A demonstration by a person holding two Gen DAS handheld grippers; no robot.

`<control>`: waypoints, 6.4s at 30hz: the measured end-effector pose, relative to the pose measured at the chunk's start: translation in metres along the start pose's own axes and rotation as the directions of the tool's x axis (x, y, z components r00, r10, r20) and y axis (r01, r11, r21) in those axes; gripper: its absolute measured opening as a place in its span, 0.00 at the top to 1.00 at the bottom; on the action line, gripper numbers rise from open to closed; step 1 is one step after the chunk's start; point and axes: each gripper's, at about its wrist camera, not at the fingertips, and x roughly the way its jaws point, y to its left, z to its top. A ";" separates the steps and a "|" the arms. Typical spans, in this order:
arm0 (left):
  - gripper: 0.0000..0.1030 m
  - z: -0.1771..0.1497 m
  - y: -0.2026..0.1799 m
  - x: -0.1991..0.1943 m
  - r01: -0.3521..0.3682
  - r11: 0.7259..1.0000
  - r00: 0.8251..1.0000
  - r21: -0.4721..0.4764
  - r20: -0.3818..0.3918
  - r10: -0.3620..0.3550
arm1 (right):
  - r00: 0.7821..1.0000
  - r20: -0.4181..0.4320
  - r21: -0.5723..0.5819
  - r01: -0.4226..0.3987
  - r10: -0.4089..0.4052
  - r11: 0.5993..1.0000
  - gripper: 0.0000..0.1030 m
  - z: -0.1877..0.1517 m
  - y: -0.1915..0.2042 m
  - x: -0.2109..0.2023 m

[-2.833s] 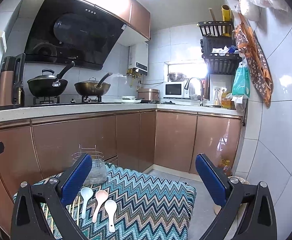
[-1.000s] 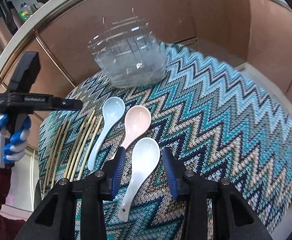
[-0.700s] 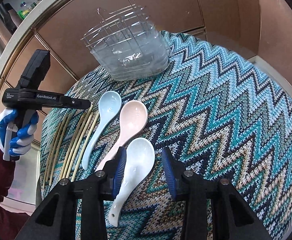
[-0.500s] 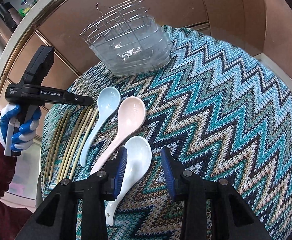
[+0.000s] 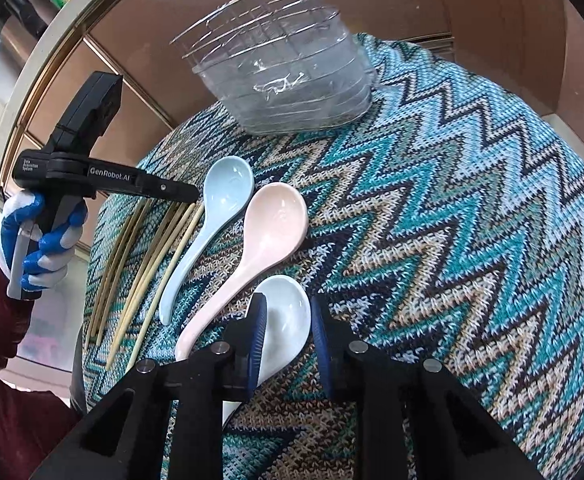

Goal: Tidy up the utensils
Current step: 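Grasp a wooden chopstick with the left tool while the right tool grasps the white spoon, then lower the chopstick into the wire holder with the left tool while the right tool drops the white spoon in, then grasp another wooden chopstick with the left tool while the right tool grasps the pink spoon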

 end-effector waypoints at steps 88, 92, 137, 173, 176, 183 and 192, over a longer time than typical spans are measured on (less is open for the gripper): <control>0.96 0.039 -0.065 -0.175 -0.141 0.984 0.378 0.108 0.925 -0.047 | 0.464 0.717 0.252 0.523 -0.520 0.814 0.91 0.125 0.072 -0.031; 0.94 0.034 -0.061 -0.162 -0.161 0.981 0.378 0.106 0.925 -0.037 | 0.488 0.710 0.231 0.519 -0.508 0.823 0.90 0.121 0.072 -0.021; 0.51 -0.169 0.037 -0.296 -0.073 0.984 0.688 0.163 0.723 -0.069 | 0.528 0.724 0.189 0.467 -0.444 0.864 0.26 -0.053 0.210 -0.215; 0.86 -0.050 0.110 -0.073 -0.007 0.995 0.994 -0.101 0.110 0.019 | 0.924 0.289 0.158 0.212 -0.250 0.964 0.64 -0.012 0.051 -0.032; 0.88 -0.047 0.111 -0.068 -0.027 0.994 0.994 -0.108 0.100 0.038 | 0.932 0.281 0.156 0.191 -0.229 0.969 0.65 -0.009 0.044 -0.028; 0.92 -0.043 0.112 -0.061 -0.046 0.991 0.995 -0.126 0.087 0.057 | 0.959 0.240 0.147 0.116 -0.149 0.982 0.71 0.006 0.023 -0.015; 0.94 -0.040 0.109 -0.055 -0.062 0.987 0.993 -0.146 0.086 0.076 | 0.984 0.169 0.104 0.040 -0.057 0.994 0.77 0.029 0.004 0.008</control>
